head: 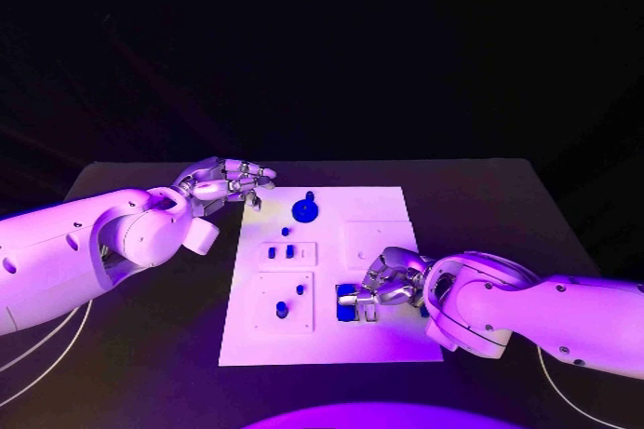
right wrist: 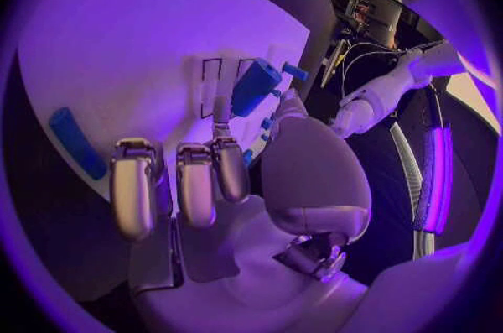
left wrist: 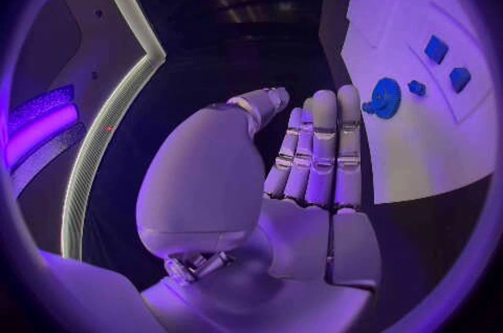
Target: Assemble the parts on the task board
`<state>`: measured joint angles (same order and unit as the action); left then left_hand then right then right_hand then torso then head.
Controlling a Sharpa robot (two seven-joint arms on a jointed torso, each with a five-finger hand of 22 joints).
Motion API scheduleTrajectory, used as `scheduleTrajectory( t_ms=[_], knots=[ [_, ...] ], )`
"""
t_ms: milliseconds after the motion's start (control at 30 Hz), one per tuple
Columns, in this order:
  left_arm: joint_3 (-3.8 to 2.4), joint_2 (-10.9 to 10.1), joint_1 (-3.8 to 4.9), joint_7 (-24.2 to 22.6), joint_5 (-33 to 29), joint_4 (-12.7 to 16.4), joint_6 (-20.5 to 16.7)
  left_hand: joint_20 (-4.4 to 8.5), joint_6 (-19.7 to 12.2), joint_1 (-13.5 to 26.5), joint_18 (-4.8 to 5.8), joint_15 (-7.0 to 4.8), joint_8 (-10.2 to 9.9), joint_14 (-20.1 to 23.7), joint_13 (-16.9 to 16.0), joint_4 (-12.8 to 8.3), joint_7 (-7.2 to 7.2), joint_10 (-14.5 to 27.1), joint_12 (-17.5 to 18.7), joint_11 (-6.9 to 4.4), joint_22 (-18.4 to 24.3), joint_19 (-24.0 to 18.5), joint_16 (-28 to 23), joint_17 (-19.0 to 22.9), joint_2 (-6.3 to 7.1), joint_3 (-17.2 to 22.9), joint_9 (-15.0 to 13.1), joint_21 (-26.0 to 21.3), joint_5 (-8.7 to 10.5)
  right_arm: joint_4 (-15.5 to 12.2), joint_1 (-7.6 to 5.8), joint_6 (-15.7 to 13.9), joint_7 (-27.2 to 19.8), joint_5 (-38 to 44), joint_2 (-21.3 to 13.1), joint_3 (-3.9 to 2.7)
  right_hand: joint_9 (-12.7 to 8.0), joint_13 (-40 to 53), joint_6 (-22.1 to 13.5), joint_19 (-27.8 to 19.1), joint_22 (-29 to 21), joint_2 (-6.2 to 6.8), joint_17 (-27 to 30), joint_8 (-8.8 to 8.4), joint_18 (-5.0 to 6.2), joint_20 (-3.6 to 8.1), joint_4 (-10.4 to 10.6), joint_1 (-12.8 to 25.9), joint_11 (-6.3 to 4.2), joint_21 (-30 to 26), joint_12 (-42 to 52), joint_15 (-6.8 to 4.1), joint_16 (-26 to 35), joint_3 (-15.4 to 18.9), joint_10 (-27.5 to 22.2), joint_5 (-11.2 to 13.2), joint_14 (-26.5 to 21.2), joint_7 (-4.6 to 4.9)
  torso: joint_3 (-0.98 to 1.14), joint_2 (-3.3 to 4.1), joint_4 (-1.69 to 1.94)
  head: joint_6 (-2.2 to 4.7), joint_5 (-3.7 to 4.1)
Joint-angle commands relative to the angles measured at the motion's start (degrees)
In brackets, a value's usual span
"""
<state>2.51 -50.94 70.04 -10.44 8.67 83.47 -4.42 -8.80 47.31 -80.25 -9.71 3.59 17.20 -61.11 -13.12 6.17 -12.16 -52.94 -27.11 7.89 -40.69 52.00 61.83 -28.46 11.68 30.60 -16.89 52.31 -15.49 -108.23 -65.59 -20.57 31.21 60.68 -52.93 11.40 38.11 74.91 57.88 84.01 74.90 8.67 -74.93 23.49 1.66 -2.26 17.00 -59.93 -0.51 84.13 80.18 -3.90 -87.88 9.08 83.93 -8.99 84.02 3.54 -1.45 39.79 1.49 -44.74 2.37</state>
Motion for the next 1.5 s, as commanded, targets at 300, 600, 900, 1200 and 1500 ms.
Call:
scheduleTrajectory(
  t_ms=[300,600,900,1200,1500],
  knots=[
    [-0.04,-0.12,0.03,-0.12,-0.33,0.22,0.66,-0.19,-0.41,0.39,-0.87,-0.1,0.14,0.34,0.09,0.49,0.05,0.44,-0.2,0.04,0.06,0.15,0.1,0.05,-0.19,-0.01,0.01,-0.36,-0.12,-3.41,0.37,2.1,-3.92,1.8,-2.1,0.02,0.76,9.79,0.54,4.8,14.0,-2.42,-10.35,-0.22,-0.83,0.49,-0.42,-9.05,-0.5,1.66,1.29,-0.6,-0.37,-2.07,2.78,0.44,5.04,-0.35,0.02,-0.02,-0.08,-0.07,-0.13],
    [-0.04,-0.09,0.03,0.01,-0.33,0.23,0.71,-0.2,-0.45,0.44,-0.86,-0.09,0.2,0.35,0.11,0.64,0.04,0.52,-0.32,0.05,0.14,0.21,0.13,0.08,-0.26,0.01,0.01,-0.46,-0.13,-3.38,0.6,3.06,-3.99,2.01,-2.19,0.02,0.97,10.33,1.66,5.01,14.19,-2.55,-10.77,0.13,-0.96,0.69,-0.4,-11.1,-0.85,2.37,2.1,-0.87,-0.53,-2.83,3.2,0.41,5.12,-0.76,-0.02,0.01,0.04,-0.24,-0.09],
    [-0.04,-0.06,0.04,0.09,-0.33,0.24,0.64,-0.2,-0.45,0.44,-0.86,-0.09,0.2,0.35,0.11,0.64,0.04,0.52,-0.32,0.05,0.14,0.21,0.13,0.08,-0.26,0.01,0.01,-0.46,-0.13,-2.18,0.63,2.89,-3.26,2.71,-1.8,0.02,0.91,10.41,1.77,5.0,14.18,-3.84,-10.79,-0.03,-0.96,0.81,-0.36,-11.57,-0.93,2.37,2.16,-0.96,-0.54,-3.32,3.25,0.46,5.13,-0.82,-0.04,-0.02,0.03,-0.3,-0.13],
    [-0.04,-0.05,0.03,0.07,-0.34,0.13,0.69,-0.2,-0.46,0.44,-0.86,-0.09,0.24,0.35,0.13,0.72,0.04,0.56,-0.39,0.05,0.18,0.25,0.14,0.09,-0.32,0.03,0.0,-0.52,-0.13,-1.32,0.64,2.69,-3.76,4.66,-2.07,0.02,0.86,10.4,1.92,4.93,14.12,-4.93,-10.71,-0.14,-0.91,0.86,-0.39,-11.78,-0.97,2.13,2.09,-1.0,-0.5,-3.54,3.25,0.5,5.11,-0.87,0.01,-0.04,0.01,-0.35,-0.19],
    [-0.03,-0.16,0.03,0.06,-0.35,0.15,0.7,-0.2,-0.46,0.45,-0.86,-0.09,0.27,0.35,0.14,0.77,0.05,0.57,-0.43,0.05,0.21,0.27,0.15,0.1,-0.37,0.05,0.0,-0.55,-0.14,-1.37,0.65,4.29,-4.45,5.07,-2.63,0.03,0.73,10.45,1.87,4.93,14.12,-4.97,-10.68,-0.44,-0.92,0.91,-0.79,-13.7,-1.01,2.15,2.08,-1.04,-0.48,-3.61,3.26,0.54,5.1,-0.91,-0.01,0.01,-0.03,-0.53,-0.22]
  ],
)
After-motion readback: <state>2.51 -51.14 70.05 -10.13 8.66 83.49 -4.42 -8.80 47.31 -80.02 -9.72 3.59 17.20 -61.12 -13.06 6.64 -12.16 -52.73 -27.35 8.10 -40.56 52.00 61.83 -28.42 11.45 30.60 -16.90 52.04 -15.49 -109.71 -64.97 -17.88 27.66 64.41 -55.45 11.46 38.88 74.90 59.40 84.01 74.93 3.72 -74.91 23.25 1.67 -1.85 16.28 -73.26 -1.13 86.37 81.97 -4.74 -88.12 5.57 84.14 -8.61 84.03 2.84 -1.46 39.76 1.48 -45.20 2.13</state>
